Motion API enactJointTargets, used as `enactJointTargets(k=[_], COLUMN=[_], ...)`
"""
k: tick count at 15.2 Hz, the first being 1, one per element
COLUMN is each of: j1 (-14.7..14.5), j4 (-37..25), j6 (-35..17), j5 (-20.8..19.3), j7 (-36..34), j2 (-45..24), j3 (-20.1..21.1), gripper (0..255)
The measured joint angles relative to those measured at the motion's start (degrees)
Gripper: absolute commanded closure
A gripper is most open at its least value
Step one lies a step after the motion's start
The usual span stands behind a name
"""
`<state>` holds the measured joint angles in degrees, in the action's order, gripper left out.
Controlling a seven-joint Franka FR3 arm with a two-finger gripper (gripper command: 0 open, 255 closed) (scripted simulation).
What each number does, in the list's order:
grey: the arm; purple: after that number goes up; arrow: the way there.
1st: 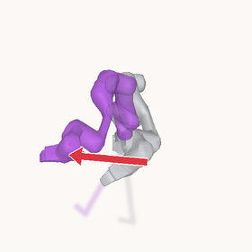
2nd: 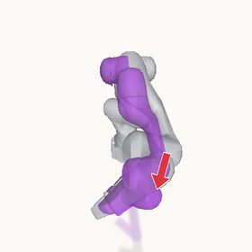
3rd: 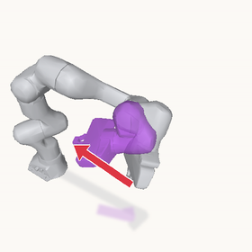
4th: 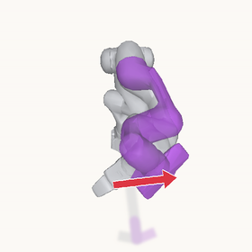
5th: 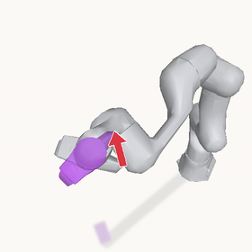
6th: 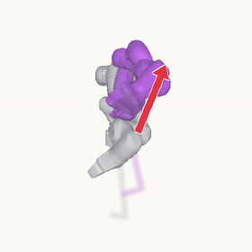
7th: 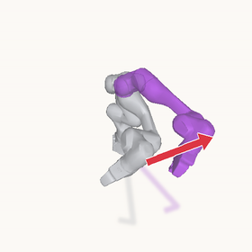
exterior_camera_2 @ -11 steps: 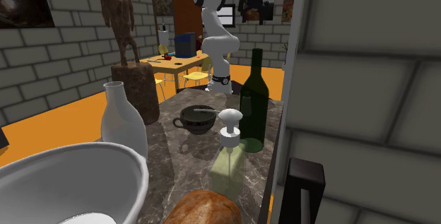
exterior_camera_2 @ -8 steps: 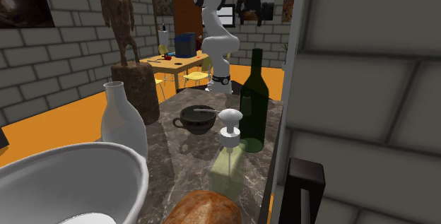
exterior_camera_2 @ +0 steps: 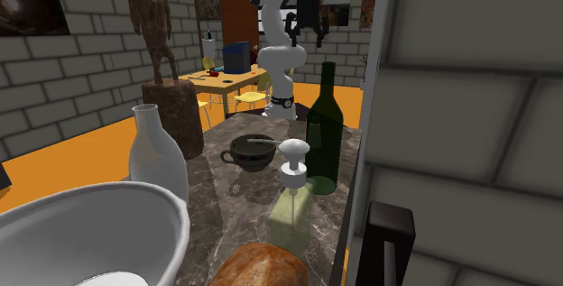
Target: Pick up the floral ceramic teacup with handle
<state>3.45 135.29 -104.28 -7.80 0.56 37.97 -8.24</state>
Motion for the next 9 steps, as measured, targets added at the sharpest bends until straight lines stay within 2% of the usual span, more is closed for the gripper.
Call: enactJointTargets(k=[5,9], j1=[1.59,2.11], j4=[-0.09,-1.96], j6=[-6.37,-11.15], j5=[-0.07,1.36], j7=[4.05,7.56], j2=[-6.54,-13.52], j3=[-5.95,-10.6], gripper=[0,0])
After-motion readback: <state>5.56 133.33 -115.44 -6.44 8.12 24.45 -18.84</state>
